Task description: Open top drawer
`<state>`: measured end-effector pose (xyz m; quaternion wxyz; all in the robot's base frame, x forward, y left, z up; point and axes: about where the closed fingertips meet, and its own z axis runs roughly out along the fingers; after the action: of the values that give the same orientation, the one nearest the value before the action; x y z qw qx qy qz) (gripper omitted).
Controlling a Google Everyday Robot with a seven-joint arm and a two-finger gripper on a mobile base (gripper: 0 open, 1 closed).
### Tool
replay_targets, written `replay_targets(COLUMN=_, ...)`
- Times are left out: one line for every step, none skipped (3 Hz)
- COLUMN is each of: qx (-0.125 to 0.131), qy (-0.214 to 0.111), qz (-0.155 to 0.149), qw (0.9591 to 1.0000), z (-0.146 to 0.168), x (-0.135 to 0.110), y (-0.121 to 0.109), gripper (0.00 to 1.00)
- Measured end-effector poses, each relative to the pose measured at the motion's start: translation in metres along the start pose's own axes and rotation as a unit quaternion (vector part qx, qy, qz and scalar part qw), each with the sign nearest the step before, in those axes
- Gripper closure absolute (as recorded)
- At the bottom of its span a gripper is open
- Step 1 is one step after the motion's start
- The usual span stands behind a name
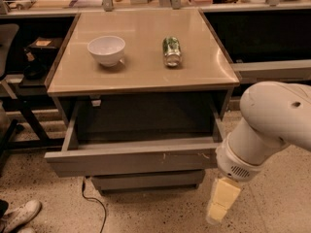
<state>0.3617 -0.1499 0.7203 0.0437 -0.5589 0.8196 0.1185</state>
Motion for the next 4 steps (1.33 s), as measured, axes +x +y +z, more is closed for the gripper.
replay_targets(qx=0.008, qy=-0.007, qz=-0.007, qw=0.9999, z=0.0, x=-0.01, y=-0.011, gripper=0.0)
replay_targets(qx=0.012, qy=-0.015, qz=-0.024, qw=0.9995, z=0.013, x=-0.037, y=-0.039, gripper=0.0)
replay_targets(qx=0.008, qy=-0.01, qz=-0.037, qw=0.9992, z=0.032, x=-0.058, y=-0.065, gripper=0.0)
replay_targets(qx=-0.003, qy=0.002, qz=-0.043, qw=0.999, z=0.054, x=-0.07, y=-0.078, gripper=0.0)
